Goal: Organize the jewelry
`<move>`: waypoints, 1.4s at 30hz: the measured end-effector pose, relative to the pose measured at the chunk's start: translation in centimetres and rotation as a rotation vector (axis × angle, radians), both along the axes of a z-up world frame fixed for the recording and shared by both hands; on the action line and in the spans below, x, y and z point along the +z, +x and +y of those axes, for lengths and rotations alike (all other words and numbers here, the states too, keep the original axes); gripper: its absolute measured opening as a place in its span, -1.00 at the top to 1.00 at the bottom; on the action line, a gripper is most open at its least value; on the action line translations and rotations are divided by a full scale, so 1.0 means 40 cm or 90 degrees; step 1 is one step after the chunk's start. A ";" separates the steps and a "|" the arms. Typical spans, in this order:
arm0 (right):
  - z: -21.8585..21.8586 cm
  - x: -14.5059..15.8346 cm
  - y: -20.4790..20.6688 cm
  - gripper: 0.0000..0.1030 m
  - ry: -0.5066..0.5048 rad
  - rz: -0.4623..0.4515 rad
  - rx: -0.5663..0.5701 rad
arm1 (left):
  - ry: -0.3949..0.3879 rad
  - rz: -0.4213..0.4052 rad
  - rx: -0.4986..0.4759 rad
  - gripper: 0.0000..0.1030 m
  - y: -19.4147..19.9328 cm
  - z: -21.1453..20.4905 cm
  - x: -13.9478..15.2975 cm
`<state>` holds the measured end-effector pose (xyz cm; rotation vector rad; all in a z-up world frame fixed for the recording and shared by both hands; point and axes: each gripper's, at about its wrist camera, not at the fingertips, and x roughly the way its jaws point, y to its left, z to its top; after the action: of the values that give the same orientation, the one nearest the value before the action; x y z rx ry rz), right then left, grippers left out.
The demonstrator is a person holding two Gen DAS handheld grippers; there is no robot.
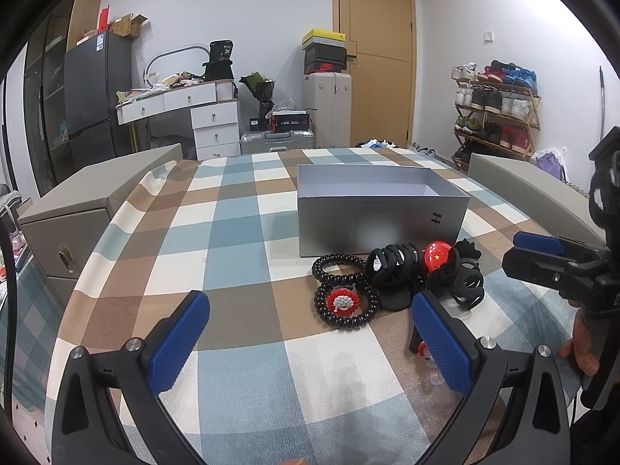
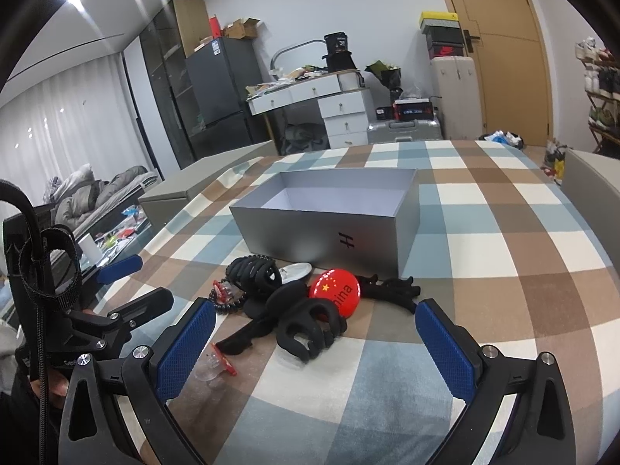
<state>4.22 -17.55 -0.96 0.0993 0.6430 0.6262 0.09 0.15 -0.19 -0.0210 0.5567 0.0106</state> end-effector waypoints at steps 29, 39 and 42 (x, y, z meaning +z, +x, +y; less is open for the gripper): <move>0.083 -0.052 0.058 -0.21 -0.096 0.129 0.053 | -0.008 0.007 0.001 -0.97 0.003 0.004 -0.004; 0.069 -0.034 0.032 0.08 -0.085 0.090 0.056 | 0.002 0.013 -0.010 -0.97 0.004 -0.008 -0.002; 0.048 -0.022 0.013 0.08 -0.055 0.083 0.060 | 0.010 0.055 -0.023 -0.97 0.014 -0.020 0.000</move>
<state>4.72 -15.64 -1.85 0.0291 0.8032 0.6854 0.65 -0.64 -0.18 0.0050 0.6440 -0.0188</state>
